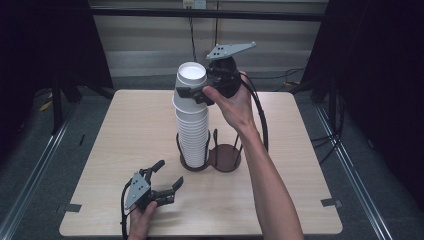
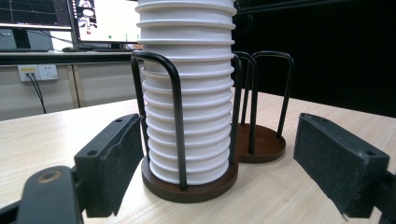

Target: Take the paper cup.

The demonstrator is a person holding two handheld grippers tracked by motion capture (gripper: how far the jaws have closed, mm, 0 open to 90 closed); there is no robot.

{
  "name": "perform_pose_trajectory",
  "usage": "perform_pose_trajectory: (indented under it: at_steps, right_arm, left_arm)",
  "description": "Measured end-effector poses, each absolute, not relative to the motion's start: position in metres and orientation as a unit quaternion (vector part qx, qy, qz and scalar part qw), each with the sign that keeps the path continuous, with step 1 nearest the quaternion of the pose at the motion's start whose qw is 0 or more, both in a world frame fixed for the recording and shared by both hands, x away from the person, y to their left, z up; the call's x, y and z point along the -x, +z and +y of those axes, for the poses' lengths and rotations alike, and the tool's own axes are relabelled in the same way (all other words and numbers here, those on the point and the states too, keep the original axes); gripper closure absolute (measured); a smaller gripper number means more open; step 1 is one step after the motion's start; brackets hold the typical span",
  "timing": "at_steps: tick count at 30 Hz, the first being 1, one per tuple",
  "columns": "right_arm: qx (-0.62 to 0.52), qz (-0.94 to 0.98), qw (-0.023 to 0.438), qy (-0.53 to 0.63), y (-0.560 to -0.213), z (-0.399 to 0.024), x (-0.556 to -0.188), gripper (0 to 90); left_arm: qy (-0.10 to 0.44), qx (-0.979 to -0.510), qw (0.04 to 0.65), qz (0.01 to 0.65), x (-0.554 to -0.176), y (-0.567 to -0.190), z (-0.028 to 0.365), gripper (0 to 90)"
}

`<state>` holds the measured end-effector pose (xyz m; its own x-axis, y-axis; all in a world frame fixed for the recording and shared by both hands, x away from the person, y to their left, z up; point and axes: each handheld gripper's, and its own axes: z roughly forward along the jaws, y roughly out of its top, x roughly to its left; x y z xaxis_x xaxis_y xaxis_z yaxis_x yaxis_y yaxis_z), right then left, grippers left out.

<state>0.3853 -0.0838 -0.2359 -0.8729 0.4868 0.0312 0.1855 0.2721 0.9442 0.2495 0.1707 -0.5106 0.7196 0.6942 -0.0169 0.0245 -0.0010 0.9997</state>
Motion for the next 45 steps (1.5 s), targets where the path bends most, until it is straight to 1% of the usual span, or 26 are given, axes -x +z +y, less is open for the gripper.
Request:
perform_pose_trajectory:
  at_steps: [11, 23, 45]
  right_arm:
    - [-0.212, 0.766, 0.135, 0.592, -0.223, -0.090, -0.384, 20.5]
    - [-0.211, 0.730, 0.132, 0.637, -0.216, -0.097, -0.381, 21.1]
    - [-0.210, 0.700, 0.135, 0.669, -0.207, -0.117, -0.369, 21.3]
  left_arm:
    - [0.256, -0.657, 0.654, 0.273, -0.250, -0.511, 0.170, 15.6]
    - [0.257, -0.660, 0.652, 0.273, -0.249, -0.511, 0.171, 15.7]
    - [0.259, -0.659, 0.651, 0.273, -0.250, -0.510, 0.171, 15.6]
